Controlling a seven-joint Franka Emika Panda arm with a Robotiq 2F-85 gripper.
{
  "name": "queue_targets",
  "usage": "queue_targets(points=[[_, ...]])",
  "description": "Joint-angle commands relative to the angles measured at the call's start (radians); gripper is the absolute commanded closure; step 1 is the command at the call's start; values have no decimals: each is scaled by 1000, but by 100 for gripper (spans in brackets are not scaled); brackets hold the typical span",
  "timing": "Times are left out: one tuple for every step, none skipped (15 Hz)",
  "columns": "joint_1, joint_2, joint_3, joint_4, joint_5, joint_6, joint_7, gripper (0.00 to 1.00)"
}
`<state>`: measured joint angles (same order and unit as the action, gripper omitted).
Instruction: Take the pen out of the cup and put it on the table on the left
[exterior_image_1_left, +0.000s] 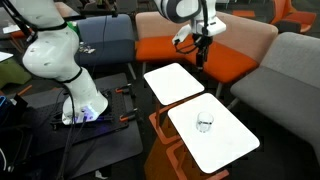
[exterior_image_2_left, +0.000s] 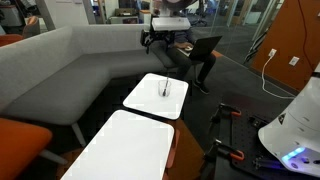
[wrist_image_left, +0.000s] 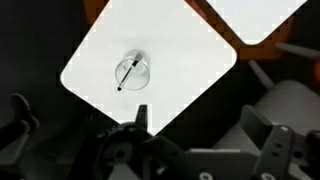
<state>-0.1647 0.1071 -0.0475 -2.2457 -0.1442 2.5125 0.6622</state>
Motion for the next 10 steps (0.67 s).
queue_targets(points=[[51, 128, -87, 108, -22, -2, 188, 0], [63, 162, -112, 131, -14, -7, 232, 0], [73, 189, -137, 144, -12, -2, 276, 0], [84, 217, -163, 152, -14, 11, 324, 0], [94, 247, -187, 162, -11, 19, 371, 0], [103, 274, -207, 175, -3, 12, 416, 0], [110, 299, -226, 185, 6, 6, 461, 0], [122, 330, -250, 197, -14, 10, 499, 0], [126, 359, -264, 212, -16, -1, 514, 0], [128, 389, -276, 225, -20, -12, 513, 0]])
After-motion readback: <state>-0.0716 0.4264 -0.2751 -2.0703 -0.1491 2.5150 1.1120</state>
